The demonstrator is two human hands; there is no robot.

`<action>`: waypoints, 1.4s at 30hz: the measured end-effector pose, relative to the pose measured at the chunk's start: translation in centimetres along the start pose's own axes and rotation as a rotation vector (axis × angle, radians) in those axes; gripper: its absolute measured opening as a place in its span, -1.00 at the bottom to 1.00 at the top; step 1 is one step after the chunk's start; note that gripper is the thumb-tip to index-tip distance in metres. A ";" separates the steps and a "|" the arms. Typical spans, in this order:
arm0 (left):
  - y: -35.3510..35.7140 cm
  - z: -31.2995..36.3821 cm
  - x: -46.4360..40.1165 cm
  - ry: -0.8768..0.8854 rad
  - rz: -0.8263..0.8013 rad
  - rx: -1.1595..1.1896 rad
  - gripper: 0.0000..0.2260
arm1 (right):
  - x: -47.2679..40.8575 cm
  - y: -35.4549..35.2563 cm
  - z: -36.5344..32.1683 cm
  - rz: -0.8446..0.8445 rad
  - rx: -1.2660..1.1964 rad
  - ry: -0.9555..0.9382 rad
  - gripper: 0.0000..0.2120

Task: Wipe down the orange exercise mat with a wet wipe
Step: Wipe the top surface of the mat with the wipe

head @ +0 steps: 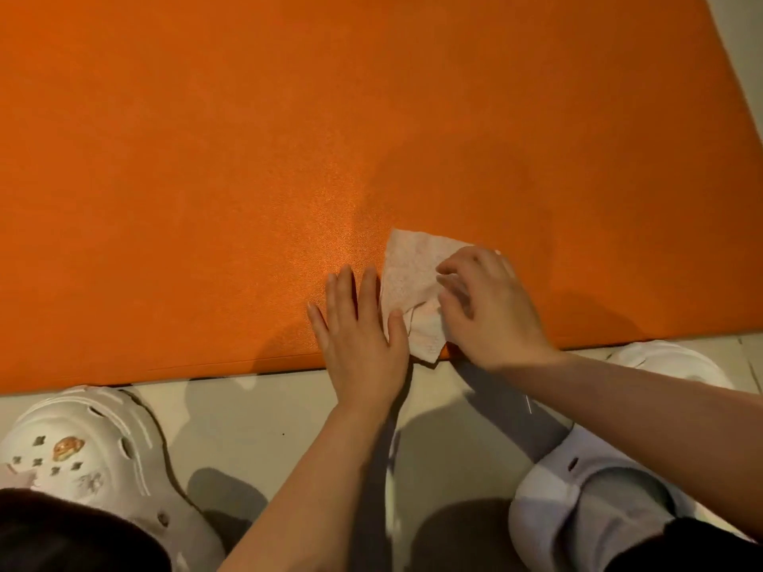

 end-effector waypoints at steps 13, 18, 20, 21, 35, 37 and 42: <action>-0.7 -3.4 -4.7 0.021 -0.092 -0.318 -0.45 | -2.5 3.1 0.6 -0.482 0.525 -0.161 -0.25; -0.5 -3.7 -4.7 0.020 -0.071 -0.320 -0.48 | -1.0 -1.6 7.6 -0.523 0.624 -0.066 -0.24; -0.5 -3.6 -4.6 0.021 -0.060 -0.329 -0.48 | 0.1 -3.0 9.8 -0.535 0.626 -0.004 -0.24; -0.6 -3.6 -4.6 0.022 -0.048 -0.337 -0.48 | 0.5 -3.3 10.4 -0.531 0.620 0.027 -0.25; -3.5 -3.5 -4.9 0.040 -0.648 -0.544 0.01 | -3.3 4.8 0.8 -0.413 0.484 -0.428 -0.25; -4.5 -3.2 -5.4 0.087 -0.781 -0.686 0.16 | -3.1 3.9 2.3 -0.377 0.508 -0.504 -0.24; -6.9 -2.8 -5.3 0.384 -0.982 -1.007 -0.08 | 0.0 2.2 6.6 -0.360 0.688 -0.603 -0.16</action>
Point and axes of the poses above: each hand's wrist, its own x-axis away from the middle knuckle, its own y-axis out of the palm, z = x × y, the point moved 6 cm from there along -x, towards the middle knuckle, and after that the axes turned 7 degrees about -z, right-handed, at the moved point
